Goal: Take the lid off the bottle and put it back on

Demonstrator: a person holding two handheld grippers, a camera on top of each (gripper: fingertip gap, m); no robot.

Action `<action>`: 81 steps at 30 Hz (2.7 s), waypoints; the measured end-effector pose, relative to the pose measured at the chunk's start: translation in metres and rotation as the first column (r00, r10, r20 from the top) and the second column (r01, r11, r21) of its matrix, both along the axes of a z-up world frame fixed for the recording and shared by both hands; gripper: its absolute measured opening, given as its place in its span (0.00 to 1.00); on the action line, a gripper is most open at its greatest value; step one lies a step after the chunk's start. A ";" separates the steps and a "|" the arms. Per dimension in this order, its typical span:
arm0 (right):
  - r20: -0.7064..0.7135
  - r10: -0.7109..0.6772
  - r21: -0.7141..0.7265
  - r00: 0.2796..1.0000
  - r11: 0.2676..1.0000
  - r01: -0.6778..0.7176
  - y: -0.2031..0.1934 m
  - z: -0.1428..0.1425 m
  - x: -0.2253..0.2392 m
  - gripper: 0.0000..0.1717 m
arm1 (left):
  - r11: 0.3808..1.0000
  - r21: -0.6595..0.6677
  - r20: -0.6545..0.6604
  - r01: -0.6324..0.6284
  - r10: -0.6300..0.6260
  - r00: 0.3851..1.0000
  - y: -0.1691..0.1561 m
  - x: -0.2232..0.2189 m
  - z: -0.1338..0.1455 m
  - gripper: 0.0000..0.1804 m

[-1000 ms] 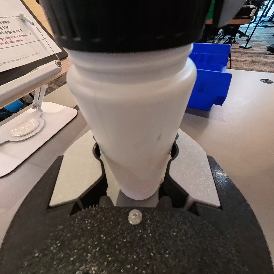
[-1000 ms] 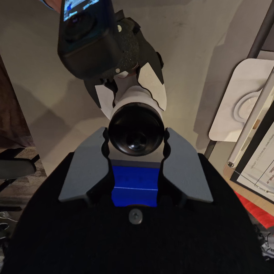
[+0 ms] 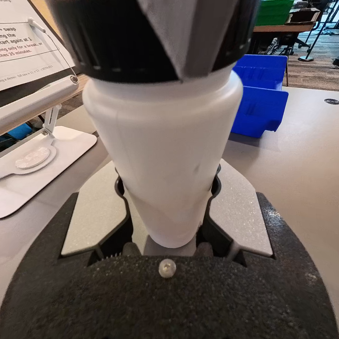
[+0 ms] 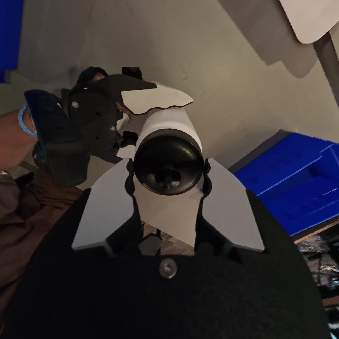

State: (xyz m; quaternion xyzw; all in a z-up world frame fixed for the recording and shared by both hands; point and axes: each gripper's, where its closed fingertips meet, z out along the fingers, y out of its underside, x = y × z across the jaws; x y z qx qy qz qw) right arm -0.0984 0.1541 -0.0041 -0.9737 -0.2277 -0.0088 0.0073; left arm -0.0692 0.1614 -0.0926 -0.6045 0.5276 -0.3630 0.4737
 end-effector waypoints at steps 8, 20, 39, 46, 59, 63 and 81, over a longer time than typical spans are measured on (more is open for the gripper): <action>0.062 0.281 0.086 0.958 0.955 -0.286 0.003 0.022 0.002 0.52 | 1.000 0.008 -0.004 0.003 -0.003 1.000 -0.001 0.000 0.000 0.52; 0.057 0.921 0.106 0.385 0.378 -0.920 -0.007 0.018 0.014 0.43 | 0.998 0.030 -0.018 0.054 -0.053 0.998 -0.007 -0.001 0.000 0.52; 0.019 0.999 0.052 0.039 0.038 -0.998 -0.003 0.013 -0.003 0.39 | 0.998 -0.013 0.003 0.067 -0.067 0.998 -0.006 0.000 0.000 0.52; -0.068 0.991 -0.047 0.119 0.116 -0.992 -0.003 0.008 -0.002 0.40 | 0.997 -0.015 0.006 0.072 -0.072 0.997 -0.007 -0.001 0.000 0.52; 0.017 0.998 0.101 -0.069 -0.070 -0.992 -0.008 0.010 -0.003 0.40 | 0.996 -0.011 0.007 0.091 -0.090 0.996 -0.010 -0.001 0.000 0.52; -0.082 0.995 0.094 0.058 0.066 -0.993 -0.013 0.009 -0.002 0.39 | 0.996 0.007 -0.005 0.093 -0.093 0.996 -0.013 0.001 0.000 0.52; -0.107 0.991 0.228 0.076 0.099 -0.969 -0.010 0.011 -0.003 0.39 | 0.996 -0.009 0.008 0.088 -0.088 0.996 -0.011 0.002 0.000 0.52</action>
